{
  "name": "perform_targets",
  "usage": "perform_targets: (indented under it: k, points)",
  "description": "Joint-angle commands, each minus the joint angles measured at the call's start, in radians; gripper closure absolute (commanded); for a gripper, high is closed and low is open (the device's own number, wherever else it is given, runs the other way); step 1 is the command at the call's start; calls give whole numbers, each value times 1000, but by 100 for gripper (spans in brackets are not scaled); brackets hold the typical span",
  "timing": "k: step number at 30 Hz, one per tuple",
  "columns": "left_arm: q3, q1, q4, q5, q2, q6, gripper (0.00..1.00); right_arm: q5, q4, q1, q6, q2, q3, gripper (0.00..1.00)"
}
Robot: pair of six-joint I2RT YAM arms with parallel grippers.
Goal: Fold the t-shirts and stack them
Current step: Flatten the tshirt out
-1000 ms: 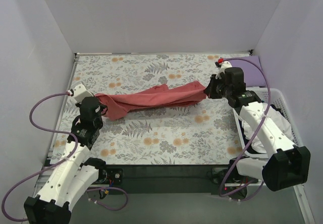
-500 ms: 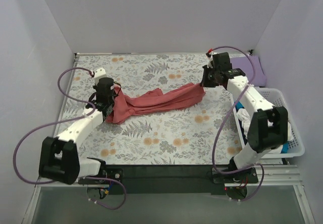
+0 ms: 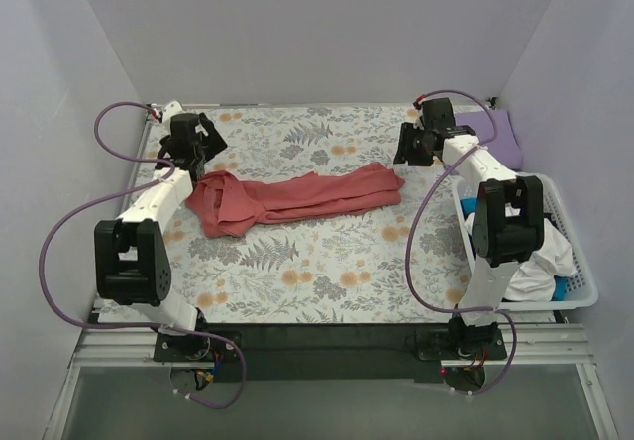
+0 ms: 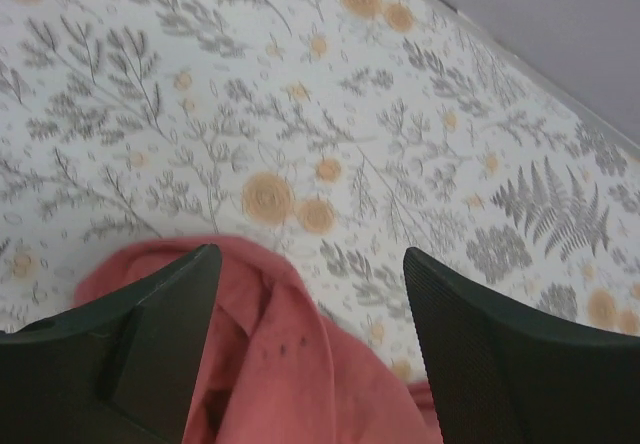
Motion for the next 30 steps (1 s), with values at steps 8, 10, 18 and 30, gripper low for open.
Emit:
perform_targets:
  k: [8, 10, 18, 30]
  points:
    - [-179, -80, -273, 239, -301, -106, 30, -139, 164, 28, 3, -292, -344, 46]
    - [-150, -116, -354, 213, -288, -91, 32, -150, 185, 30, 2, -331, -413, 46]
    - [-107, -252, -485, 41, -140, -74, 47, -178, 248, 36, 11, -427, -579, 46]
    - [-67, -327, -506, -62, -22, -80, 56, -179, 287, 39, -5, -447, -659, 46]
